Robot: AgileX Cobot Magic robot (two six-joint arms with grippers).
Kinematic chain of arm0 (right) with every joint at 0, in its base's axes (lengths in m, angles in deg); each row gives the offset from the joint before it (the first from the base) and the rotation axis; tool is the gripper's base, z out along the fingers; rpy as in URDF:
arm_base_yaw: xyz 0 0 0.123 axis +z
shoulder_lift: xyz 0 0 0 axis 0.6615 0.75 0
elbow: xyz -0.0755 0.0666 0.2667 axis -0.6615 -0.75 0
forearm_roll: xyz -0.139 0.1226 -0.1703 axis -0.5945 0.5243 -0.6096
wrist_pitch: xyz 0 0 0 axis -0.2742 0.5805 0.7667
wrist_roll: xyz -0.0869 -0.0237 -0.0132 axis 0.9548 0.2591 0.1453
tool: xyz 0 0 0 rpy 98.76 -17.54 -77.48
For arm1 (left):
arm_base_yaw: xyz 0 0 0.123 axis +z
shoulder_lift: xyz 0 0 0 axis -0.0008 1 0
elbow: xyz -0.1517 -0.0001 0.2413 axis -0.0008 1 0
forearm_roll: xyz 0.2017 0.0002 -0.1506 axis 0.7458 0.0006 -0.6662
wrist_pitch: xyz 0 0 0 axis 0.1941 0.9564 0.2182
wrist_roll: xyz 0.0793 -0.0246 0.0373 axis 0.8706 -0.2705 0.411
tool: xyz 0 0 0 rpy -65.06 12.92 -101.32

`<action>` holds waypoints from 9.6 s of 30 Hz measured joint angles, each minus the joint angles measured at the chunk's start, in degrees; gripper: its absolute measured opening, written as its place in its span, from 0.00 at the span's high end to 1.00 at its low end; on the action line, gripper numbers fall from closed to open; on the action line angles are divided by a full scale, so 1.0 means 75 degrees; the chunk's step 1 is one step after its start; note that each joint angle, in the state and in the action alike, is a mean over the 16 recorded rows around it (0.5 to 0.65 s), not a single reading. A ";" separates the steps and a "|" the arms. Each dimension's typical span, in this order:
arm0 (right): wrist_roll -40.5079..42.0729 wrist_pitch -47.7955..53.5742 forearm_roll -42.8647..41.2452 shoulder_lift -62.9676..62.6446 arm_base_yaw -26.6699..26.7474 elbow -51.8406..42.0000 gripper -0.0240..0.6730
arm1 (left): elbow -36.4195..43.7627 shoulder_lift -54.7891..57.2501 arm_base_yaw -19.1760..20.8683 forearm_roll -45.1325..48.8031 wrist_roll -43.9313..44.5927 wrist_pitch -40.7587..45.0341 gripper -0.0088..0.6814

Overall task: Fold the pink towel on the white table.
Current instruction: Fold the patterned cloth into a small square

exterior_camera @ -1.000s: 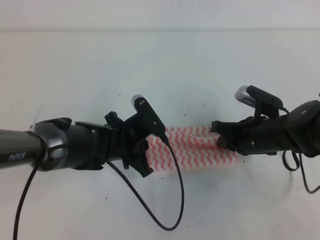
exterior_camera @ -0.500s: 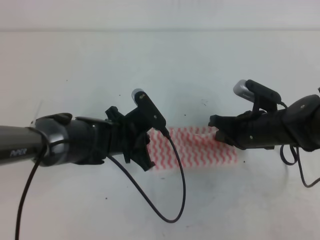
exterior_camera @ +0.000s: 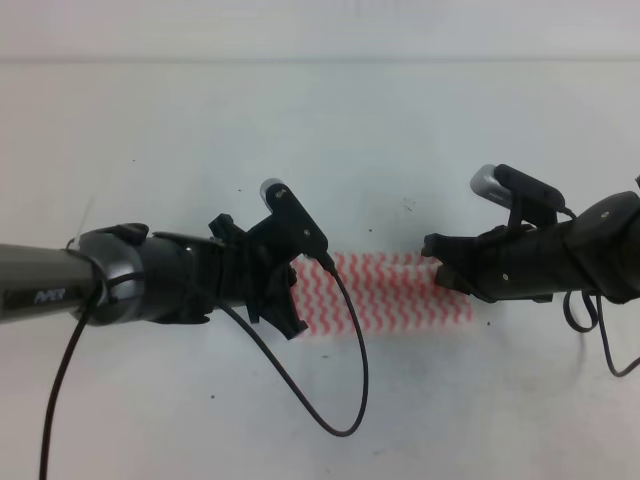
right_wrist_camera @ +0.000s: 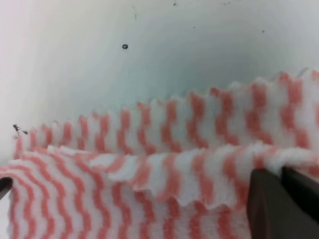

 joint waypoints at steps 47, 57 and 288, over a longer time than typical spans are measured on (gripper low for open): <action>0.0008 0.0015 -0.0071 0.0006 0.0000 0.0008 0.99 | -0.0033 0.0051 0.0002 0.0074 0.0018 -0.0020 0.99; 0.0014 0.0020 -0.0085 0.0000 -0.0001 0.0008 0.99 | -0.0032 -0.0015 0.0001 0.0111 0.0019 -0.0012 0.99; -0.2126 0.3795 -0.4218 0.0476 -0.0769 0.1515 0.99 | -0.1705 0.0353 0.0541 0.5215 -0.8028 0.3694 0.99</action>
